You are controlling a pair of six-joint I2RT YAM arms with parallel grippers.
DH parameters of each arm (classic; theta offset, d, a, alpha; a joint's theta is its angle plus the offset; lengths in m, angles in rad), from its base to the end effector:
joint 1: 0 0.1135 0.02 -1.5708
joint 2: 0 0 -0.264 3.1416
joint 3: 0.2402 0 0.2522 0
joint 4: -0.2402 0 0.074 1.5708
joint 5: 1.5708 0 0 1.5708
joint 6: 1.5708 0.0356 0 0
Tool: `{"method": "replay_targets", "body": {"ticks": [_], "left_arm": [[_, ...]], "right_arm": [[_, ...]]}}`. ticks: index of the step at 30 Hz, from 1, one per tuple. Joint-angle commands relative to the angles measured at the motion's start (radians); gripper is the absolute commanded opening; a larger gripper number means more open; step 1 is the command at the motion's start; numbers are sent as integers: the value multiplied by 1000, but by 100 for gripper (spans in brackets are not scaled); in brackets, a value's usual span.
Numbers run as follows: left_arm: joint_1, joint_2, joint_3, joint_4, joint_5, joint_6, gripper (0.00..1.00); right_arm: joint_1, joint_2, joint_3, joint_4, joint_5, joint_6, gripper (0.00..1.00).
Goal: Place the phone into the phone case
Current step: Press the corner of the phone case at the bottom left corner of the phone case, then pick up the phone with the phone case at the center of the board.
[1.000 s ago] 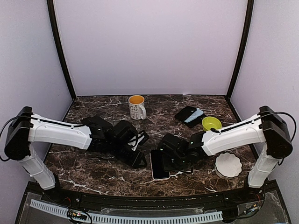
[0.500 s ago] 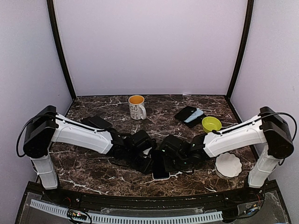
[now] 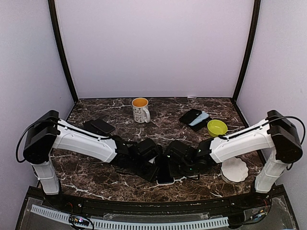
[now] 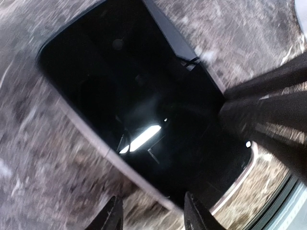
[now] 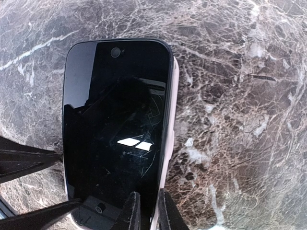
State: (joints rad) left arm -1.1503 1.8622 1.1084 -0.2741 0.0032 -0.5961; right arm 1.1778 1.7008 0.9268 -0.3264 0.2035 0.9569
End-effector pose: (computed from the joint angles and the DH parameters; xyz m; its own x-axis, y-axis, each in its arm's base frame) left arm 0.1518 -0.3398 0.1486 -0.8021 0.4185 -0.4260 0.5598 0.7754 -0.2923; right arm 0.1295 0.2935 0.1499 -0.9075 -0.0986 -0.4084 -0.2219 0.9379 0.2667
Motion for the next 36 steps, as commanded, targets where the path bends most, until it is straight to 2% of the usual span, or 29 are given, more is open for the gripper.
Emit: {"method": "replay_targets", "body": {"ticks": [1,7,10,12,13,14,16,17,18,19,21,26,29,32,36], "left_arm": [[-2,9,-97,-157,-83,-8,45],[-2,-14,-69,-175,-124,7,44],[2,-32,13,-208,-225,84,44],[10,-56,76,-234,-252,139,44],[14,-91,91,-236,-255,158,44],[17,-150,102,-212,-248,207,45],[34,-249,88,-133,-196,290,51],[61,-280,80,-106,-147,313,59],[81,-328,74,-73,-124,343,64],[124,-345,75,-64,-95,348,80],[197,-379,87,-69,-108,334,96],[351,-368,129,-67,-118,327,99],[436,-300,171,-80,-59,314,99],[483,-285,152,-96,34,277,99],[507,-293,116,-89,16,285,99]], "right_arm": [[25,76,-45,-81,-31,23,14],[29,48,12,-179,15,18,14],[29,29,61,-228,45,1,14],[35,23,115,-263,56,-31,19],[43,15,146,-279,66,-48,24],[52,6,174,-296,79,-60,34],[57,-15,219,-321,92,-67,68],[56,-22,238,-333,96,-66,87],[56,-20,255,-349,104,-58,97],[55,-12,270,-368,115,-46,98],[56,18,297,-392,111,-37,99],[53,87,334,-420,112,20,99],[38,146,355,-399,67,40,99],[27,182,356,-386,33,40,99],[16,209,371,-393,12,34,99]]}}
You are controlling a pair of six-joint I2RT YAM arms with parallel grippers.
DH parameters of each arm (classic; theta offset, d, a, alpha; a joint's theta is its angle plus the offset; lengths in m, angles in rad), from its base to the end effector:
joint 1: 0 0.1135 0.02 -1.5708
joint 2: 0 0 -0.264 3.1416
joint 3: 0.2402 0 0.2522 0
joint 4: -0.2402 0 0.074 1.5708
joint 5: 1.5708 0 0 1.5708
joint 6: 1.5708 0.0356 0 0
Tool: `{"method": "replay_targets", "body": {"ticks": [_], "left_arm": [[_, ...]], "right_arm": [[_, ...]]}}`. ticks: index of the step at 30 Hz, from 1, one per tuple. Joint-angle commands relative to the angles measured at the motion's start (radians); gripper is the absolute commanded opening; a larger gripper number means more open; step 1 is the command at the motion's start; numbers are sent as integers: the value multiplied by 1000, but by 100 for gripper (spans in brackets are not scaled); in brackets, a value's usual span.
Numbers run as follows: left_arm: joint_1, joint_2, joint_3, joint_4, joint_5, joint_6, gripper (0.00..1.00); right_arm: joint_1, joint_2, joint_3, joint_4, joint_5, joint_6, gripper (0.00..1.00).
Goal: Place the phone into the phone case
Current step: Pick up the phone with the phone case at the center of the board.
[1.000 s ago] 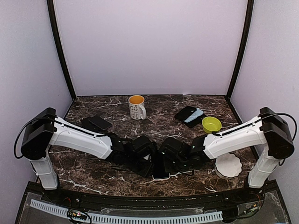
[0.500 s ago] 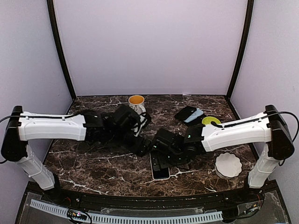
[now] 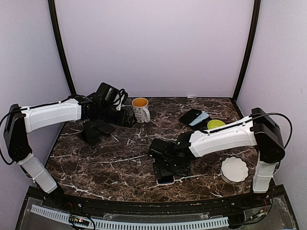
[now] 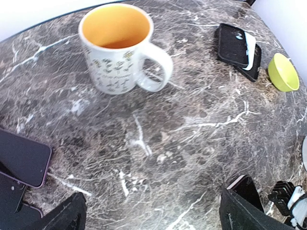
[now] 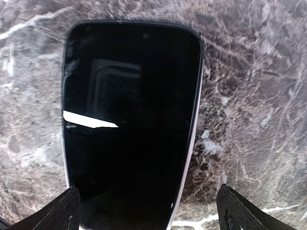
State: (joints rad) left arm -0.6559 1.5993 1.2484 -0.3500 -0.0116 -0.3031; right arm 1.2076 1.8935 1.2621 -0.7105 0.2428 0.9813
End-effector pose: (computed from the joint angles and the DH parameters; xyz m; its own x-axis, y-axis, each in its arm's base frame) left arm 0.2871 -0.2204 0.2789 -0.6677 0.1372 -0.7317 0.4228 0.8789 -0.2210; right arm 0.1364 0.3349 0.1620 -0.9305 -0.1771 -0.3208 -0.2060 0.9768 0.0584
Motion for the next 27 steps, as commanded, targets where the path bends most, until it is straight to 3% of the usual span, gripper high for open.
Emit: {"method": "replay_targets", "body": {"ticks": [1,11,19,27], "left_arm": [[17,-25,-23,-16,28,-6,99],[37,-21,-15,-27,54,5,99],[39,-9,-14,-28,85,4,99],[41,2,-12,-29,86,8,99]], "right_arm": [[-15,20,40,-12,-27,8,99],[-17,75,171,-121,-21,-17,98],[-9,120,156,-115,-63,-7,98],[8,197,201,-175,-68,-22,84]]}}
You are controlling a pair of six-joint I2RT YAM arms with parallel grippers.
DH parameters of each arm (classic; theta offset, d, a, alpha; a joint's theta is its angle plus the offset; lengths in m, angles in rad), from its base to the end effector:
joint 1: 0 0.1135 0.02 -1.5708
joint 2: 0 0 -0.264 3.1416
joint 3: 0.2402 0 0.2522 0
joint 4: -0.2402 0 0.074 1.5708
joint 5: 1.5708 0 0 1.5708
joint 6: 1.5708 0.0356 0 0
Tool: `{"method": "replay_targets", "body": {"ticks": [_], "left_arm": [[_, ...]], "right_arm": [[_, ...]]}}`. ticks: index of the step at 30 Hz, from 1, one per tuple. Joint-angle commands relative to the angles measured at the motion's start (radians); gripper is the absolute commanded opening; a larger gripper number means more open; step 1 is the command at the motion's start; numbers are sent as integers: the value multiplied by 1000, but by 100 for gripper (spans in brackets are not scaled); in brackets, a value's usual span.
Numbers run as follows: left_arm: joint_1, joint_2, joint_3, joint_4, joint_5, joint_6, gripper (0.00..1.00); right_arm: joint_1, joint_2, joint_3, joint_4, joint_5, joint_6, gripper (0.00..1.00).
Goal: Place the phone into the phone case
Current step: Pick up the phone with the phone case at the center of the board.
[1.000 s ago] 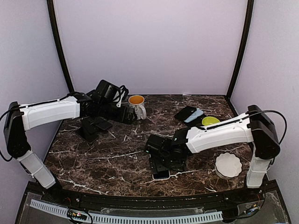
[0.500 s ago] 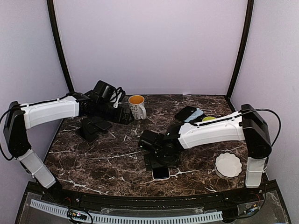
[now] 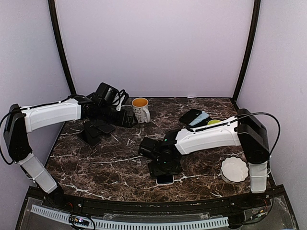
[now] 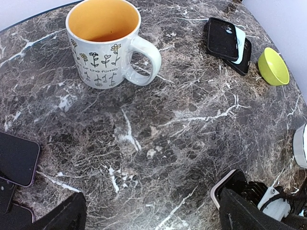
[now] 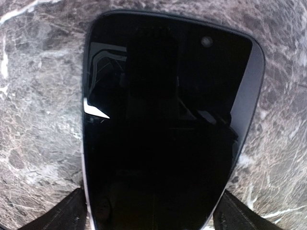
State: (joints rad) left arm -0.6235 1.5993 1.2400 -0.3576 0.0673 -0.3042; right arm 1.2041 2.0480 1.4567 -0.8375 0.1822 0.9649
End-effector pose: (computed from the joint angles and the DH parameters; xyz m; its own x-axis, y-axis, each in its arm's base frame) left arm 0.2913 -0.2124 0.2755 -0.6957 0.1323 -0.7060 0.4353 0.8595 -0.2680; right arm 0.1471 0.3650 0.1534 -0.9492 -0.2168 -0.2280 -0.2258 0.9741 0.0142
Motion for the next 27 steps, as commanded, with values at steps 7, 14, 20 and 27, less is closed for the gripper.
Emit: {"method": "replay_targets", "body": {"ticks": [7,14,20,27], "left_arm": [[9,11,-6,-20,12,11,99],[10,12,-14,-4,19,18,99],[9,-49,-43,74,131,30,99],[4,-296,-301,542,321,-50,92]], "right_arm": [[13,-23,-44,10,20,-4,61],[24,-118,-43,122,68,-62,49],[37,-234,-84,226,256,-84,40],[95,-369,-112,447,529,-233,39]]}}
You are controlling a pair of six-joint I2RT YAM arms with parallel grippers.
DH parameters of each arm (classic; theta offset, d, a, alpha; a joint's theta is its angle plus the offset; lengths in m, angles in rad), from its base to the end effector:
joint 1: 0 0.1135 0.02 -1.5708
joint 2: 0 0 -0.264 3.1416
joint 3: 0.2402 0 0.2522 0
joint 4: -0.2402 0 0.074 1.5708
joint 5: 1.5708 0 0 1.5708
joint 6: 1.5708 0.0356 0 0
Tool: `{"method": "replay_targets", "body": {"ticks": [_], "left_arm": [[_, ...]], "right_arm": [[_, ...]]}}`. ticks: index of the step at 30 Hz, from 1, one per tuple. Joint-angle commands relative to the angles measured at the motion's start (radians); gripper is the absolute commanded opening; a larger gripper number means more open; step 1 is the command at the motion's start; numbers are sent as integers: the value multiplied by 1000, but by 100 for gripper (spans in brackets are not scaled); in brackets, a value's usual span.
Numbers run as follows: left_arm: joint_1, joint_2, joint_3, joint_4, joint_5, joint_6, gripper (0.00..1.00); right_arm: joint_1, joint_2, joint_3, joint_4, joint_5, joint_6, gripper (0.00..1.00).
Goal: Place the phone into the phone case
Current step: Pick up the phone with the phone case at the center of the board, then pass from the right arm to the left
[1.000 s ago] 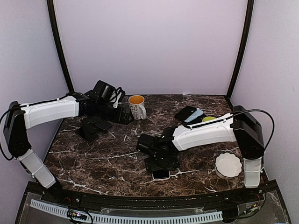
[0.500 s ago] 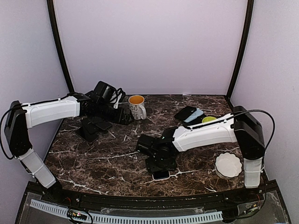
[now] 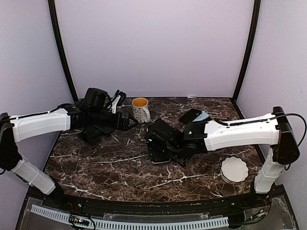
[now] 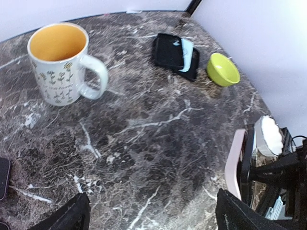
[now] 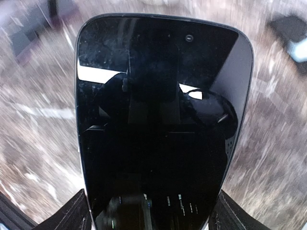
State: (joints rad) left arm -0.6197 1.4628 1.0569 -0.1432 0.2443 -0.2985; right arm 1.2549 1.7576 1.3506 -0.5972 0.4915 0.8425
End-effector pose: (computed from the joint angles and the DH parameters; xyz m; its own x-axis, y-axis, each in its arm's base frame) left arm 0.2660 -0.2003 0.2777 -0.6212 0.0927 -0.7782 0.5742 0.7296 -0.3715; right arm 0.1323 0.3506 0.2421 -0.7411 -0.1497 -0.6545 -0.3098 0.9411 0.1356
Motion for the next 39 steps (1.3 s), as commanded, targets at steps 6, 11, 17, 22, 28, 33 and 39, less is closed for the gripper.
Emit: {"method": "replay_targets", "body": {"ticks": [6,11,17,22,28,33,39], "left_arm": [[-112,-280,-235,586,151,-78,86],[-136,-284,-271,644,64,-159,89],[-136,-222,-226,579,65,-209,84],[-140,-216,-229,603,99,-226,71],[-151,-205,-250,659,192,-265,49],[-157,-205,-271,719,265,-288,28],[-164,-214,-280,724,290,-256,10]], "right_arm": [[73,-108,12,324,298,-262,39],[97,-119,9,398,312,-331,39],[113,-122,24,421,323,-365,39],[114,-120,30,422,322,-378,39],[115,-118,41,427,330,-402,39],[114,-129,39,448,336,-437,39],[115,-148,8,463,333,-454,39]]}}
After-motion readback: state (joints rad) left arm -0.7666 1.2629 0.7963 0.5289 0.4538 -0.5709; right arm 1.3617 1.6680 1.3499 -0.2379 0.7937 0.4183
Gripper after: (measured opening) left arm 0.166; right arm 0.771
